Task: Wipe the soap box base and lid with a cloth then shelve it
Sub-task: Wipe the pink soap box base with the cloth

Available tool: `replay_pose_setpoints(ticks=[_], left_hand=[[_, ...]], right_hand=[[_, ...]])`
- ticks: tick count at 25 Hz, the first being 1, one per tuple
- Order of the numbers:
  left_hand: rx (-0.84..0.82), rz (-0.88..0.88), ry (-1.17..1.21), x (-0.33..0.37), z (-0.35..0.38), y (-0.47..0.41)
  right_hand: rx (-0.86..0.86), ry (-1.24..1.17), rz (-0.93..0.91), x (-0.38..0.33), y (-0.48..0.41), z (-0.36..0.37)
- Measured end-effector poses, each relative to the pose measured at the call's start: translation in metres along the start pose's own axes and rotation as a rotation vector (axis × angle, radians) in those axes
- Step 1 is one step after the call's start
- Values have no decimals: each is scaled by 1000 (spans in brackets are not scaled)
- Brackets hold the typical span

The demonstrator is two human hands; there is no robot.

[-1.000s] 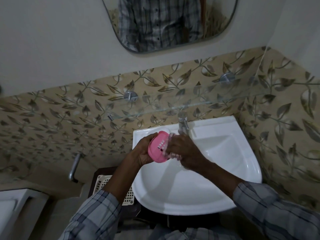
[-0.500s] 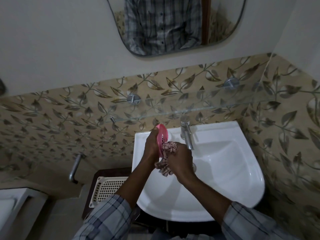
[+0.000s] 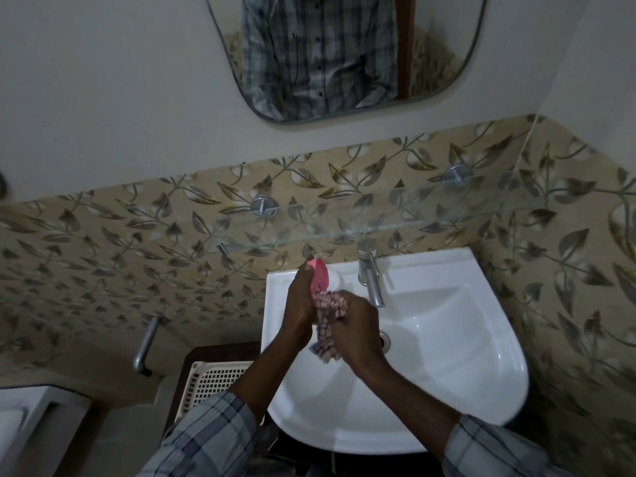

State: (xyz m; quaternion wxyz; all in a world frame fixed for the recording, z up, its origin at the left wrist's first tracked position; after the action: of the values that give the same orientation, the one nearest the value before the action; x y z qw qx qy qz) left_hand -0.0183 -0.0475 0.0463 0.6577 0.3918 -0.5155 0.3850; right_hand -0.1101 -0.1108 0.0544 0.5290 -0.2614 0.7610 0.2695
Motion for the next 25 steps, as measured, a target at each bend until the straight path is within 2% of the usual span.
replay_pose_setpoints(ticks=[1,2,3,6,7,8,10,12,14,15,16,17,19,20,21,22,25], left_hand=[[-18,8,37,0,3,4],[-18,-16,79,2,2,5],[0,-54,115,4,-4,5],[-12,-236,199,7,-22,1],[-37,-290,198,7,-26,2],[-62,-344,212,6,-28,4],[-92,-441,302,1,-30,6],[-119,-464,388,6,-29,5],[-105,-448,378,10,-28,2],[-62,-418,353,10,-28,1],[-9,-376,334,10,-27,2],[26,-321,290,9,-24,3],[38,-167,139,3,-17,2],[41,-104,103,3,-14,2],[41,-77,105,4,-15,3],[44,-97,137,7,-17,2],[-17,-331,268,13,-31,0]], right_hand=[[4,-153,115,-6,-1,4],[-11,-206,137,-8,-2,5],[-56,-163,46,-7,-1,0],[-346,251,-498,10,9,-21],[-354,363,-658,14,-1,-30],[-336,414,-711,15,-16,-39],[-194,417,-667,5,-45,-50],[-105,433,-734,-2,-43,-44],[-133,435,-781,6,-14,-32],[-148,418,-751,11,1,-27],[-149,379,-640,12,11,-18],[-136,266,-437,6,14,-11],[-60,-57,145,-13,3,4],[-44,-106,269,-21,4,9],[-8,-79,201,-25,5,12],[-2,-6,-28,-22,6,13],[-306,309,-662,-2,0,-13]])
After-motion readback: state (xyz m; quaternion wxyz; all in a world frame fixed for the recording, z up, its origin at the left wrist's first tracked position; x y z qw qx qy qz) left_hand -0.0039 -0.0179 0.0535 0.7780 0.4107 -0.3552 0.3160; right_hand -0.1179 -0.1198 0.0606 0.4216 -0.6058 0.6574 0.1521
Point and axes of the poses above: each hand's wrist, its own y-axis away from the middle knuckle, its own z-axis out of the palm, x = y × z, the point moved 2 cm from there along -y, towards the middle knuckle, and after that the axes turned 15 degrees about z, right-handed, at the moved point
